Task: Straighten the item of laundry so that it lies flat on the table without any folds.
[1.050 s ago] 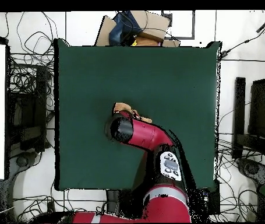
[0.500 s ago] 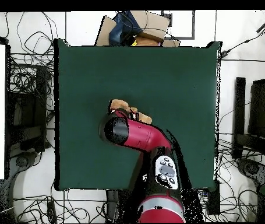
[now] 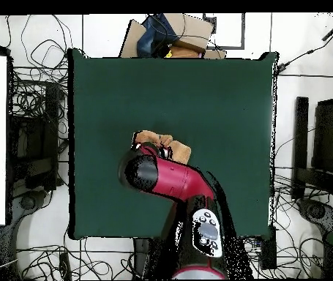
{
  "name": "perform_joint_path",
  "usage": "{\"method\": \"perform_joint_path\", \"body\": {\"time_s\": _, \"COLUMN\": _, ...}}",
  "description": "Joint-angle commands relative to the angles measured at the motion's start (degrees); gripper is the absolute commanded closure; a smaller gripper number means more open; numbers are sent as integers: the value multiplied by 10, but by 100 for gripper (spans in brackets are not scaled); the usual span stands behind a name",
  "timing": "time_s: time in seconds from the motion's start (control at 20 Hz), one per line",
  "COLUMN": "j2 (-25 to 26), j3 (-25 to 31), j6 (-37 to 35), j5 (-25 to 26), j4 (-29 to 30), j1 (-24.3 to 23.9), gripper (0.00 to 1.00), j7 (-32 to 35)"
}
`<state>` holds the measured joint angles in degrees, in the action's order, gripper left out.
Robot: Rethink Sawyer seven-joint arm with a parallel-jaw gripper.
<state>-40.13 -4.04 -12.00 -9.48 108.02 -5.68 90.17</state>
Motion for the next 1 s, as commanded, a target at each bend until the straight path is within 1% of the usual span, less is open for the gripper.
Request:
{"method": "perform_joint_path", "body": {"time_s": 0.05, "j2": -38, "j3": 20, "j6": 22, "j5": -27, "j4": 70, "j1": 6, "gripper": 100, "j7": 157}}
{"method": "perform_joint_path", "body": {"time_s": 0.3, "j2": -60, "j3": 37, "j6": 31, "j5": -32, "j4": 98, "j1": -10, "gripper": 100, "j7": 156}}
{"method": "perform_joint_path", "body": {"time_s": 0.45, "j2": -73, "j3": 42, "j6": 23, "j5": -35, "j4": 107, "j1": -18, "gripper": 100, "j7": 150}}
{"method": "perform_joint_path", "body": {"time_s": 0.75, "j2": -99, "j3": 10, "j6": -3, "j5": -38, "j4": 110, "j1": 4, "gripper": 100, "j7": 153}}
{"method": "perform_joint_path", "body": {"time_s": 0.85, "j2": -108, "j3": 14, "j6": -22, "j5": -40, "j4": 111, "j1": -1, "gripper": 100, "j7": 145}}
{"method": "perform_joint_path", "body": {"time_s": 1.0, "j2": -120, "j3": 17, "j6": -29, "j5": -39, "j4": 112, "j1": -7, "gripper": 100, "j7": 136}}
